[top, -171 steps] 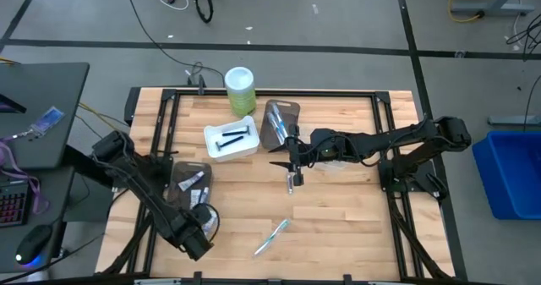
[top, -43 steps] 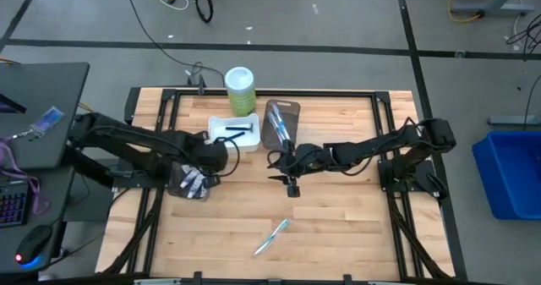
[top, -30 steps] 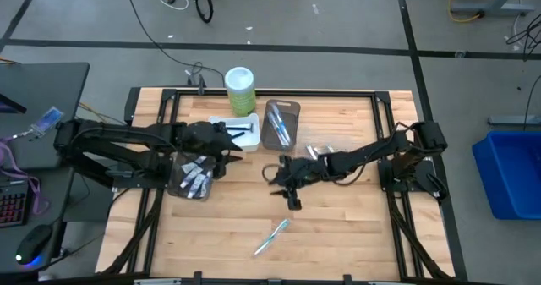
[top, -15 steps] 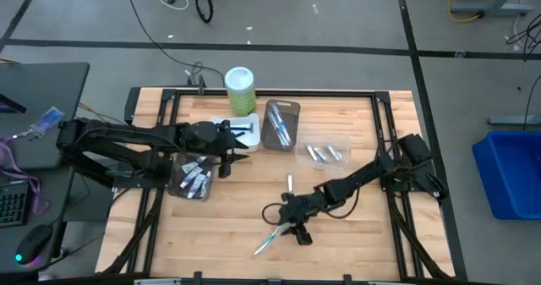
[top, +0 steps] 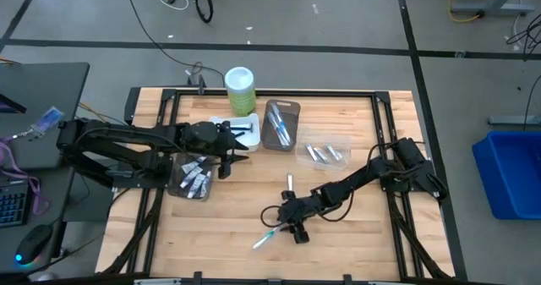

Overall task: Pick & Place Travel size toiletries
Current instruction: Put the green toothbrush into the top black bin

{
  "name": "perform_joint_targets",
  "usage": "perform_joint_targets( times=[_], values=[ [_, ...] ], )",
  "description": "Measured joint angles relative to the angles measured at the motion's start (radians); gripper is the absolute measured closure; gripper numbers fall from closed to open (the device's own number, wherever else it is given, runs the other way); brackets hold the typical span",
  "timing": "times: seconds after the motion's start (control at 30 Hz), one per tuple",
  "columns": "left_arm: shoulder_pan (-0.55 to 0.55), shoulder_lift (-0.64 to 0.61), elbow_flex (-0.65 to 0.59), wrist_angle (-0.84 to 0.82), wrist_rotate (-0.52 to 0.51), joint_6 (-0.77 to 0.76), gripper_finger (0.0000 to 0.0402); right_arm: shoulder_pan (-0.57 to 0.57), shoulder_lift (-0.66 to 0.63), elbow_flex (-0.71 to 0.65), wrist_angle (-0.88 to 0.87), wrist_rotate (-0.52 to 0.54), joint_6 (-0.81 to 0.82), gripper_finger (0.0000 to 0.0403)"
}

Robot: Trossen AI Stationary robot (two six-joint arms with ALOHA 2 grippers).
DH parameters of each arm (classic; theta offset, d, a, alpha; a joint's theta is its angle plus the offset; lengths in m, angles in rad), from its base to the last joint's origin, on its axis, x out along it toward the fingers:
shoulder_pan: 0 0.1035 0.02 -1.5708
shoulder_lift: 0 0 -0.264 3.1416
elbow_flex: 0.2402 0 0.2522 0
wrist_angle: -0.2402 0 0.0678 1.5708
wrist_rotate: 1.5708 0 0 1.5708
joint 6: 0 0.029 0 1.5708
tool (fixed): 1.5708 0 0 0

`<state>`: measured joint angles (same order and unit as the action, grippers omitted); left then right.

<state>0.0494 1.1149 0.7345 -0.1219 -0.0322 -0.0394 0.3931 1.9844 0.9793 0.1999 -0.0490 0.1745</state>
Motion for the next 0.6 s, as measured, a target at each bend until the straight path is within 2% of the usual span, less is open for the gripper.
perform_joint_targets(
  times=[0.23, 0.4, 0.53, 0.6],
  values=[
    [0.000, 0.000, 0.000, 0.000, 0.000, 0.020, 0.0255, -0.002, 0.008, 0.001, -0.023, 0.006, -0.005, 0.0269],
    [0.000, 0.000, 0.000, 0.000, 0.000, 0.026, 0.0255, -0.005, -0.004, 0.000, -0.032, 0.047, -0.021, 0.0313],
    [0.000, 0.000, 0.000, 0.000, 0.000, 0.044, 0.0255, -0.023, -0.069, -0.009, -0.083, 0.043, -0.041, 0.0320],
    [0.000, 0.000, 0.000, 0.000, 0.000, 0.035, 0.0255, -0.031, -0.137, -0.008, -0.091, 0.091, -0.095, 0.0317]
  ],
)
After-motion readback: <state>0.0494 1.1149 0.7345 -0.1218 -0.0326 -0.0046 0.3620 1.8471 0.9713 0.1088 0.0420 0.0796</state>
